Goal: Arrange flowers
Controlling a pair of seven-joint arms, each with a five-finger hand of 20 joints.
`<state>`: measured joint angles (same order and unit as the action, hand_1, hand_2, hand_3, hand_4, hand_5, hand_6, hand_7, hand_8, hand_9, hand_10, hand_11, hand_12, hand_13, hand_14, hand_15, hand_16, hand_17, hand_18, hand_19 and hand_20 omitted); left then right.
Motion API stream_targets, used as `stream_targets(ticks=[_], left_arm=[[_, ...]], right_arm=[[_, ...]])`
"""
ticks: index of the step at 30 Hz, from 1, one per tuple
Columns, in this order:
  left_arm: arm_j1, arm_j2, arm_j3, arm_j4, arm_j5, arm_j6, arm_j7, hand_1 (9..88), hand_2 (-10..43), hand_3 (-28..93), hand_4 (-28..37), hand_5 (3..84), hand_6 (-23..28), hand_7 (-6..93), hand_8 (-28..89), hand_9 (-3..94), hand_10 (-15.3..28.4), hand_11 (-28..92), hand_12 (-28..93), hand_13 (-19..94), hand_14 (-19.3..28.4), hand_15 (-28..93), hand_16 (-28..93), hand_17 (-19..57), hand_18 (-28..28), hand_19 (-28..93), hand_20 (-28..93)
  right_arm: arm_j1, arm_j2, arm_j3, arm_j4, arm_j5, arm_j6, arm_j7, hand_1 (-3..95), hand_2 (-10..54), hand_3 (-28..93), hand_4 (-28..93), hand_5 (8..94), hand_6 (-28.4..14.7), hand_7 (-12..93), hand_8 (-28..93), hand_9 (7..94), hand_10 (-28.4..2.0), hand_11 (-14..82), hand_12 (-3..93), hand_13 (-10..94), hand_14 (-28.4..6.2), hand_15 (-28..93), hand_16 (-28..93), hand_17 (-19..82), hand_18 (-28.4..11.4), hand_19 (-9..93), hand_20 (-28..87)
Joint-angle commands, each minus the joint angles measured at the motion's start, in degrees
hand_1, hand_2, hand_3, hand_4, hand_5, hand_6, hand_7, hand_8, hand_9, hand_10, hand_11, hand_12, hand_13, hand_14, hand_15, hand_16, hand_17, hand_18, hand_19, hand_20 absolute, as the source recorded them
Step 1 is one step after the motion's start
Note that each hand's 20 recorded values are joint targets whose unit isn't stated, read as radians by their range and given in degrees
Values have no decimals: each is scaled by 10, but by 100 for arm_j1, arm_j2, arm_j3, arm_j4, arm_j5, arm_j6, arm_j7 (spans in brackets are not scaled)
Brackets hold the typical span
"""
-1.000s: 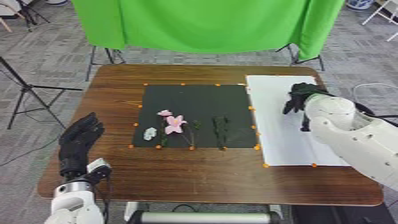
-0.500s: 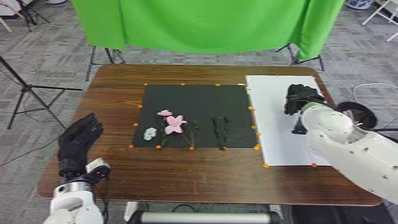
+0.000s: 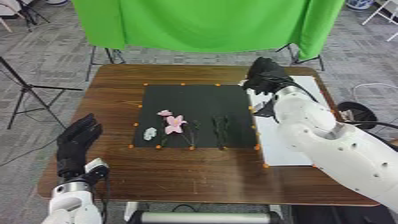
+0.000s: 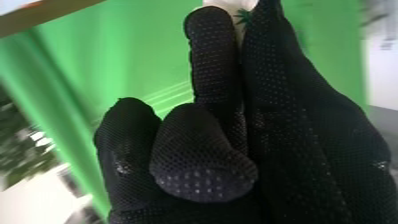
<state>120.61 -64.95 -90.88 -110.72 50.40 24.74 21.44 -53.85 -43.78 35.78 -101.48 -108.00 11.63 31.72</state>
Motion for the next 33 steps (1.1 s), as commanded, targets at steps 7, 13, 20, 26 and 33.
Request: stream_targets(ticks=[7, 13, 20, 26, 33], left_arm=[[38, 60, 196, -82, -7, 198, -94, 499, 38, 700, -132, 500, 16, 220, -112, 423, 120, 258, 92, 403, 147, 269, -30, 203, 138, 215, 342], [-24, 62, 237, -65, 9, 165, -161, 495, 38, 702, -135, 501, 16, 219, -111, 428, 120, 259, 94, 403, 148, 272, -30, 194, 136, 221, 327], [-49, 42, 188, -21, -50, 142, -164, 482, 37, 701, -136, 502, 18, 216, -110, 428, 121, 257, 94, 402, 149, 275, -31, 191, 136, 224, 317], [-133, 8, 179, 39, -45, 76, -233, 464, 36, 701, -136, 501, 20, 214, -108, 428, 122, 257, 95, 399, 152, 277, -31, 183, 135, 227, 312], [-167, -13, 139, 81, -36, -20, -267, 457, 35, 705, -140, 501, 22, 211, -106, 428, 123, 255, 96, 396, 156, 282, -29, 175, 137, 228, 303]], right_arm=[[107, -1352, -627, 454, 69, -467, -133, 581, -95, 626, -196, 800, 13, 190, 33, 917, -97, 73, 215, 937, -7, 674, 247, 705, -125, 932, 585], [216, -1529, -769, 725, 38, -623, -90, 574, -95, 624, -192, 793, 17, 193, 29, 905, -92, 67, 207, 937, -6, 680, 242, 705, -128, 932, 592], [333, -1718, -983, 864, 74, -667, 26, 570, -95, 622, -192, 791, 18, 194, 24, 897, -92, 64, 198, 937, -6, 682, 240, 705, -128, 932, 595], [394, -1887, -1122, 952, 95, -584, 152, 568, -95, 623, -193, 790, 19, 194, 23, 892, -89, 64, 195, 937, -6, 681, 240, 705, -128, 932, 596], [364, -1885, -1179, 900, 158, -654, 180, 563, -95, 625, -190, 786, 20, 192, 22, 887, -90, 65, 191, 937, -7, 681, 240, 706, -128, 932, 594]])
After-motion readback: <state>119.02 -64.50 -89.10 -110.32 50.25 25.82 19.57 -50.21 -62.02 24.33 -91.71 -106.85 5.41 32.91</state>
